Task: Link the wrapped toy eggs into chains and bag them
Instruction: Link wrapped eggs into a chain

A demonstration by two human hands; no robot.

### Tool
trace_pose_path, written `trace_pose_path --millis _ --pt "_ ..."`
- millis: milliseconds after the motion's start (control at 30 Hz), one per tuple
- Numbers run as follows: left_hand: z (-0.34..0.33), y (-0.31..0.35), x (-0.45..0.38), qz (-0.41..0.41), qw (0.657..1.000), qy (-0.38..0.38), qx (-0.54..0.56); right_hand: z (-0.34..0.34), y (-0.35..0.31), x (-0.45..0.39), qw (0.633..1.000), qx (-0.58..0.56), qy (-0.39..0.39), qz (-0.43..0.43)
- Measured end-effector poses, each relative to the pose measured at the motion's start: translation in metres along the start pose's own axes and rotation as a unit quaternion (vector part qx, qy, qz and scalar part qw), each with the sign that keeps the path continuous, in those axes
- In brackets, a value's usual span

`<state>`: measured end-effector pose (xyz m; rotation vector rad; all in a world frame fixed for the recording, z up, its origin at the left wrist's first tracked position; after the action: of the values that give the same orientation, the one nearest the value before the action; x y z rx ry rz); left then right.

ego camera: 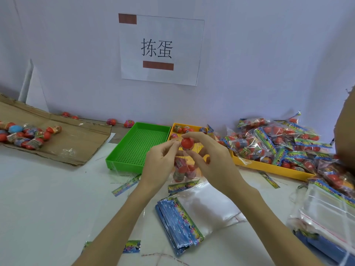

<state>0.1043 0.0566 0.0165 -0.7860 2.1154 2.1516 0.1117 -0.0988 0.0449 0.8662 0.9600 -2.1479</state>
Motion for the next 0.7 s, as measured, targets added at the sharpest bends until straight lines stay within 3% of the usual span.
trace_pose_path --millis 233,700 --pt "0.003 -0.001 0.0 0.005 1.0 0.02 -0.019 0.001 0.008 -0.002 0.997 0.028 -0.075 -0.021" --pt "-0.002 0.002 0.005 -0.006 1.0 0.001 -0.014 0.008 0.001 0.0 0.996 0.044 -0.08 0.018"
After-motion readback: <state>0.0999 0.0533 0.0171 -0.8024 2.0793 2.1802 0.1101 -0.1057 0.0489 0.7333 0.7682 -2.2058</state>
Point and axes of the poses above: each hand's wrist, its own x-axis away from the middle knuckle, its own z-axis out of the back of the hand, y = z × x, the point moved 5 cm from there along -x, towards the middle knuckle, and after that the axes turned 10 degrees about y, right-handed, at the moved point
